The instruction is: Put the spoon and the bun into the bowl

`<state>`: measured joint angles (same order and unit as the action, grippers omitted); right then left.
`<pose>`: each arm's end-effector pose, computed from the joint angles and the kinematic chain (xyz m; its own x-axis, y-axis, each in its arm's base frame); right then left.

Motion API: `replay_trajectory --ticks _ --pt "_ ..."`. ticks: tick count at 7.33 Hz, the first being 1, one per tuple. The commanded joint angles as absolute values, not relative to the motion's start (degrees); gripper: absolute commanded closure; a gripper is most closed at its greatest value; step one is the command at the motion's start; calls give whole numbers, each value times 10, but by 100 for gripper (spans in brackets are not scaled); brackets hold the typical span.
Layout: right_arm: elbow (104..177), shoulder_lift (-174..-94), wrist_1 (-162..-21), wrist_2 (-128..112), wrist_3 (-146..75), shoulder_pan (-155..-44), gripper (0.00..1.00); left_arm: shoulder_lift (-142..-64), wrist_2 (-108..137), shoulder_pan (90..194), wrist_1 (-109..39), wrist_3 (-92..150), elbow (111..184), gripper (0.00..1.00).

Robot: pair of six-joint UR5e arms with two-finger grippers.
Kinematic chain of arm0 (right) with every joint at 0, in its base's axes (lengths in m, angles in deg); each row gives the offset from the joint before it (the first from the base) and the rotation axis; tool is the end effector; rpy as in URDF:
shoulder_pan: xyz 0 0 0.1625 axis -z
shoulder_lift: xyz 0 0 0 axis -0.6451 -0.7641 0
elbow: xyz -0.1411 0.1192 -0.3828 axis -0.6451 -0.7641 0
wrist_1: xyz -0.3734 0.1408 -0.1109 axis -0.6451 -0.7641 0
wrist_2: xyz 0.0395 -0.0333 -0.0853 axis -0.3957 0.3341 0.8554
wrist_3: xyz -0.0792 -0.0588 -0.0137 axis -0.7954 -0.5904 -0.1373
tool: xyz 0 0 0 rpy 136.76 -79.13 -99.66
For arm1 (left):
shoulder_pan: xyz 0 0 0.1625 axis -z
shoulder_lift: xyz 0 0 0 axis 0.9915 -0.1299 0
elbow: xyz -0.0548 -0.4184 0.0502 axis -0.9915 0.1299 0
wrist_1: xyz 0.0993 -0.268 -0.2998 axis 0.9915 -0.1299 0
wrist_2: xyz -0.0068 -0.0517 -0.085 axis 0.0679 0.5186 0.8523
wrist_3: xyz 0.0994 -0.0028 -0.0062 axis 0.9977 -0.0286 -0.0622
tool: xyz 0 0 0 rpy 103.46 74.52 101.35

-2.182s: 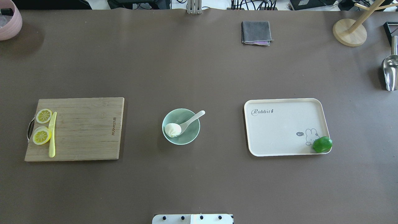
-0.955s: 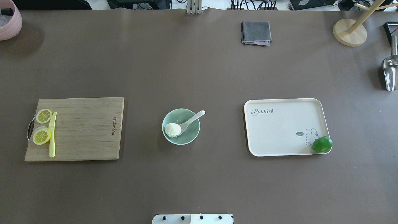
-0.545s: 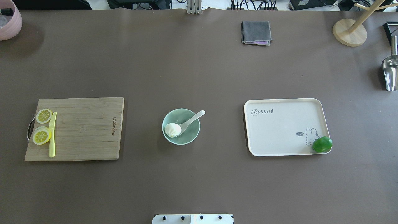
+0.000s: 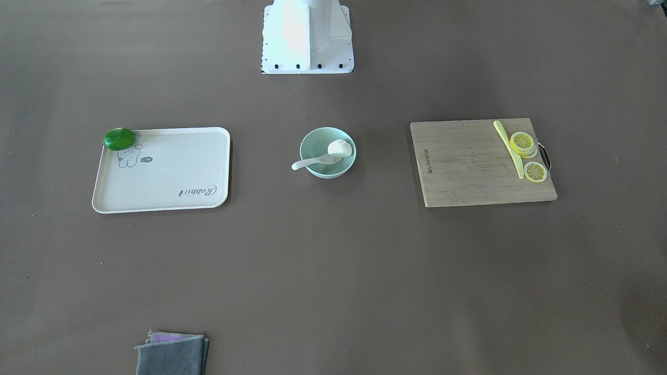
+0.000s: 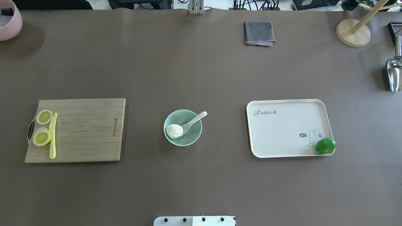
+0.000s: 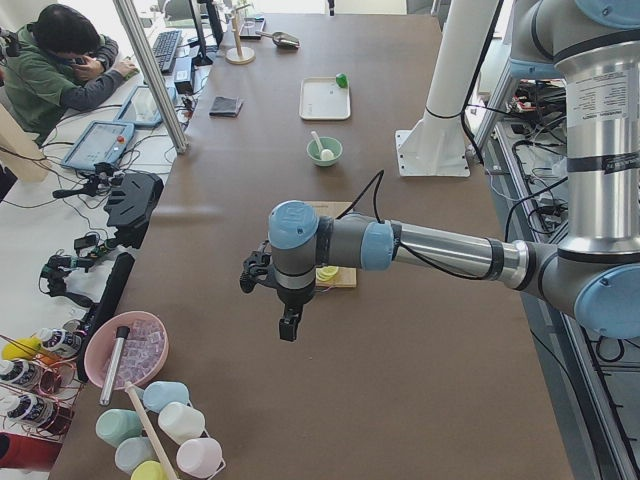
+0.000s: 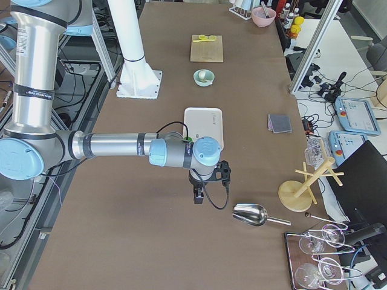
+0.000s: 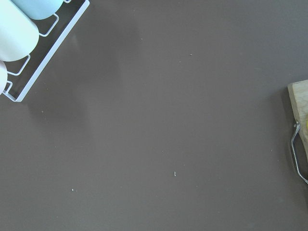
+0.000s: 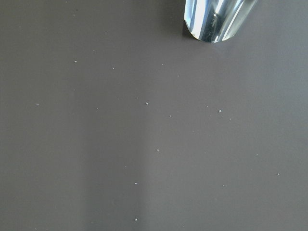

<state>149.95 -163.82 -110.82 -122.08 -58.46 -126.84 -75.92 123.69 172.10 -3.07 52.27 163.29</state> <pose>0.0355 -0.4193 0.6374 0.6672 -0.1025 0.7378 0.1312 0.9912 0.0191 -0.0652 -0.4380 0.5892 0.7501 0.1993 -0.6306 -0.1224 0.9789 0.1638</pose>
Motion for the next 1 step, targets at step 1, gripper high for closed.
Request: replay_trajectory --ticks 1 --pt "1500 -1638 -1108 -1221 -585 -1268 0 -759 1237 1721 -31 523 1633 1"
